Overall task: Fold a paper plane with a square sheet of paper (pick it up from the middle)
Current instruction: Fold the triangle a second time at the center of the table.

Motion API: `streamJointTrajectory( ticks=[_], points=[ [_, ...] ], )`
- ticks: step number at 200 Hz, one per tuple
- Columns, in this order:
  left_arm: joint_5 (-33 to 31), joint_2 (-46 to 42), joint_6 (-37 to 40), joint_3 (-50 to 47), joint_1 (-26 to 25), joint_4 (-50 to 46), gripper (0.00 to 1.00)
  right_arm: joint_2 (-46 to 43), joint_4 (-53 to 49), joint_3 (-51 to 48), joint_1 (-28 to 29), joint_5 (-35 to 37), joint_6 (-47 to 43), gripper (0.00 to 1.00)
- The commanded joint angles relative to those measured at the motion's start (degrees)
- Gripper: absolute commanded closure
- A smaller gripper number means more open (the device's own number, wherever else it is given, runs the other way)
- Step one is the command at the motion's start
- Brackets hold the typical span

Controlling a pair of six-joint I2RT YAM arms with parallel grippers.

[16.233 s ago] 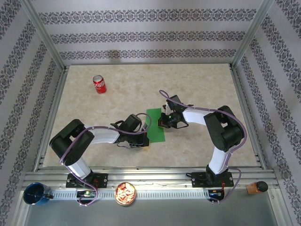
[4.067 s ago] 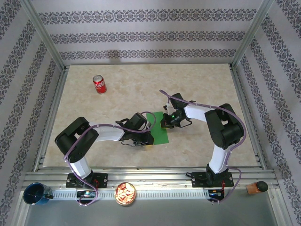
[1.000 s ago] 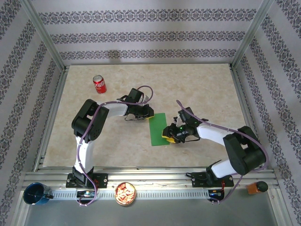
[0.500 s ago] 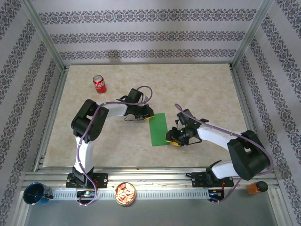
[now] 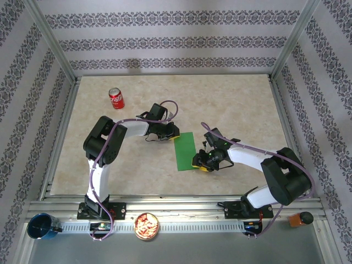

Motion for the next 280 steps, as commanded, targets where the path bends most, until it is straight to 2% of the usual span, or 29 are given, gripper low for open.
streamJointTrajectory(
  ticks=[1, 31, 61, 79, 120, 149, 280],
  points=[
    [-0.1, -0.2, -0.4, -1.5, 0.4, -3.5, 0.82, 0.8, 6.0, 0.8, 1.1, -1.9, 1.6, 0.6],
    [0.6, 0.2, -0.4, -1.1, 0.4, -3.5, 0.82, 0.3, 10.4, 0.6, 1.1, -2.8, 4.6, 0.6],
    [0.2, 0.5, -0.7, -1.1, 0.4, -3.7, 0.82, 0.2, 10.5, 0.6, 1.1, -2.9, 4.6, 0.61],
    [0.1, 0.8, -1.0, -0.8, 0.5, -4.3, 0.82, 0.0, 8.8, 0.7, 1.1, -2.5, 4.4, 0.6],
    [-0.6, 0.9, -1.3, -0.9, 0.7, -5.2, 0.82, -5.3, 1.9, -1.8, 0.9, 3.4, 4.6, 0.6],
    [-0.3, 1.2, -1.3, -1.0, 0.8, -5.0, 0.82, -6.5, 1.7, -3.7, -0.5, 3.1, 5.2, 0.59],
    [0.2, 1.7, -1.7, -1.0, 0.9, -4.3, 0.82, -1.3, 5.6, -3.4, -0.4, -0.7, 4.3, 0.62]
  ],
)
